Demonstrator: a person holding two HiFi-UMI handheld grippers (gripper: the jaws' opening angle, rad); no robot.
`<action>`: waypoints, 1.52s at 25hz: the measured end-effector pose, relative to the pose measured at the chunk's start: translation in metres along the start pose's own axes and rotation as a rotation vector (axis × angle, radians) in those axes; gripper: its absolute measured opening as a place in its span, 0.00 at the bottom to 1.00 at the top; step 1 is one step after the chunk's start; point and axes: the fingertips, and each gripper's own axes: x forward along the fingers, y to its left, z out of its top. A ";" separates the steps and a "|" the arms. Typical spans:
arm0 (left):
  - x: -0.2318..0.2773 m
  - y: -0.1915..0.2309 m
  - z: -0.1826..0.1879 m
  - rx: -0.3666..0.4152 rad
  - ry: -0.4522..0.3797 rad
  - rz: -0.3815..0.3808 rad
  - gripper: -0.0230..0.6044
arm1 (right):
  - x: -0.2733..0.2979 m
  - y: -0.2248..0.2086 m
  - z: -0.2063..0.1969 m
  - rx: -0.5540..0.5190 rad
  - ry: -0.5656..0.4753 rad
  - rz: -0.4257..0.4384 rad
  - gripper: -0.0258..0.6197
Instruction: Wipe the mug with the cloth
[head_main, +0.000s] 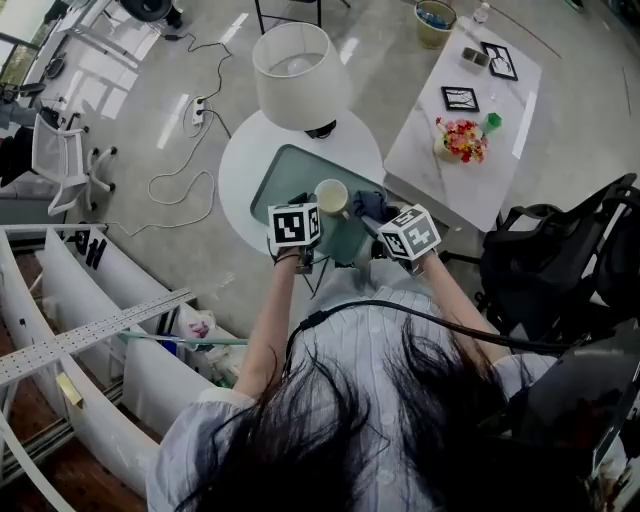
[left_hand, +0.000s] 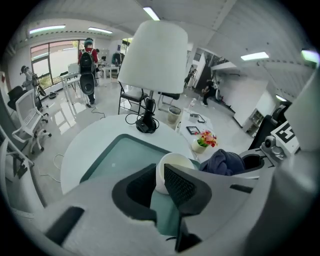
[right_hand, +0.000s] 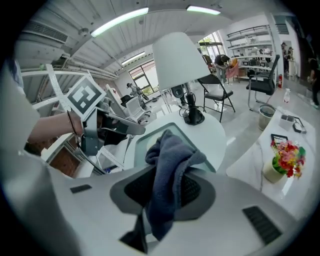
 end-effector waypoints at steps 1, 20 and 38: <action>-0.004 -0.001 0.000 -0.017 -0.018 -0.016 0.11 | -0.002 0.001 0.003 0.000 -0.008 0.001 0.18; -0.049 -0.010 -0.028 0.117 -0.136 -0.158 0.11 | 0.000 0.045 0.020 0.031 -0.078 -0.034 0.18; -0.070 -0.048 -0.047 0.198 -0.151 -0.226 0.11 | -0.013 0.067 -0.017 0.052 -0.050 -0.040 0.18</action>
